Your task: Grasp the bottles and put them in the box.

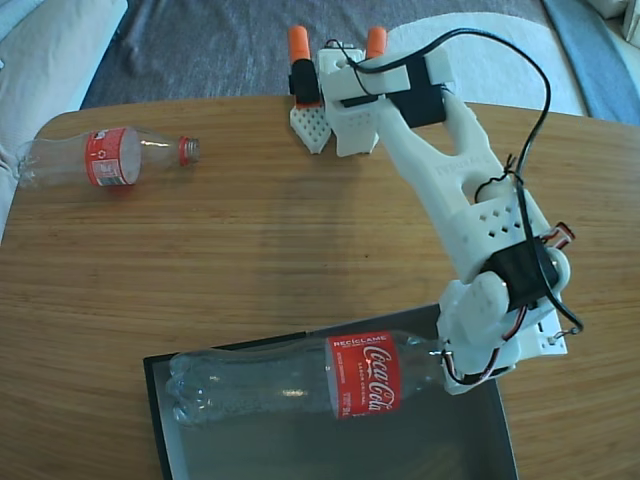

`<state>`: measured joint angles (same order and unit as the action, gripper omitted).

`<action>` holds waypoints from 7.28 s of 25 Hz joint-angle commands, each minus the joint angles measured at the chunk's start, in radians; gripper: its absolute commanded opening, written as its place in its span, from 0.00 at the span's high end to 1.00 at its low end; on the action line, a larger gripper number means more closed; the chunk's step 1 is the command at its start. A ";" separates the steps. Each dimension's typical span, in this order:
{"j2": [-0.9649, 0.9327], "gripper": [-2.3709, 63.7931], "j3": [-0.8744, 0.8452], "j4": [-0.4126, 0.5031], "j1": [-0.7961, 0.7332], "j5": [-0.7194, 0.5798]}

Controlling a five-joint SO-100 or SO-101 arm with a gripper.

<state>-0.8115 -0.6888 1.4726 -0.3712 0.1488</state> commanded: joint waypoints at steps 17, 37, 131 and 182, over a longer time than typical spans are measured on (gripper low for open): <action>-0.038 0.49 0.054 0.008 0.002 -0.008; -0.138 0.29 0.087 0.089 0.135 -0.006; -0.753 0.04 -0.779 0.242 1.442 -1.124; -0.733 0.05 -0.830 0.236 1.750 -1.290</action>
<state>-1.5048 -1.5248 1.6460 1.3821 -1.1367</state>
